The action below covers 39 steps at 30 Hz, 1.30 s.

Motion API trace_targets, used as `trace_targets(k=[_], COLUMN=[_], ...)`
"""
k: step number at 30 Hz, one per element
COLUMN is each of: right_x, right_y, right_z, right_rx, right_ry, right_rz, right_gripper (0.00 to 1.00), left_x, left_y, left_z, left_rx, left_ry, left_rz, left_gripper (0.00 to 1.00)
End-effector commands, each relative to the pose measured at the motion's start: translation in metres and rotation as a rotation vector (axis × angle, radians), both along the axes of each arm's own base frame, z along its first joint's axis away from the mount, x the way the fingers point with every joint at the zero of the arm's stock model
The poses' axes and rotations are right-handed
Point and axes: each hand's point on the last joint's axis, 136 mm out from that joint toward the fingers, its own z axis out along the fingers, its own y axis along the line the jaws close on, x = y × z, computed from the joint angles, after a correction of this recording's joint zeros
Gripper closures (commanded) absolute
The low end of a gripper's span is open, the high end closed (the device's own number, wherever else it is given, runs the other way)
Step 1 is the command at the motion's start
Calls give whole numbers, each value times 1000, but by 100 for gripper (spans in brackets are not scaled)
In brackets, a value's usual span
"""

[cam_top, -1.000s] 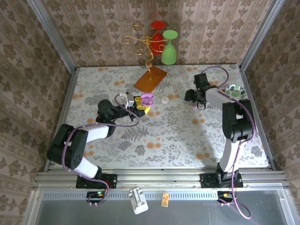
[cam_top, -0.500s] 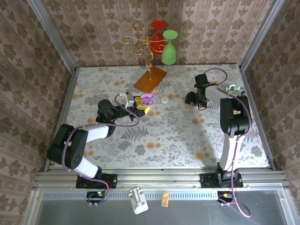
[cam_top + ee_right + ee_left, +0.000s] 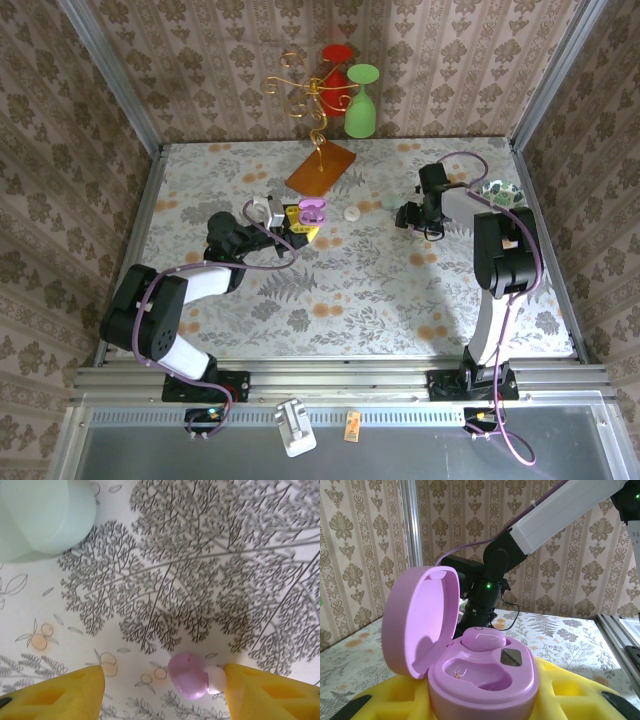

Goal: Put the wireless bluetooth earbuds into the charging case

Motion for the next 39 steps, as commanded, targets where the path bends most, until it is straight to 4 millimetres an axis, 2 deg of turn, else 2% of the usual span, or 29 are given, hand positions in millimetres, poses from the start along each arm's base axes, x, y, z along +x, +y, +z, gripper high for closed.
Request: trace_targets(k=[1,7,12,20,27,39], right_x=[-14,-19,-20,-7,2,2], right_y=[6,-2,-21,-21,-16,-16], right_z=[13,23,24,23,12,-2], right_rx=[40,-20,-291,-546,-588,-600], right_ry=[14,-2,61,111,142,178], right_rz=[9,7,40,103,129,148], right_gripper=[36,36,37,56,66,76], left_x=[-8,-6,-7,-7,-6,-4], left_y=[4,5,5,7,9,9], left_z=[12,11,11,10,9,7], left_rx=[-19,-18,-18,-18,-16,-13], left_ry=[-54,-53,-53,-50,-48,-41], left_rz=[-11,-9,-10,-4,4,6], left_gripper=[79,78,79,78,78,78])
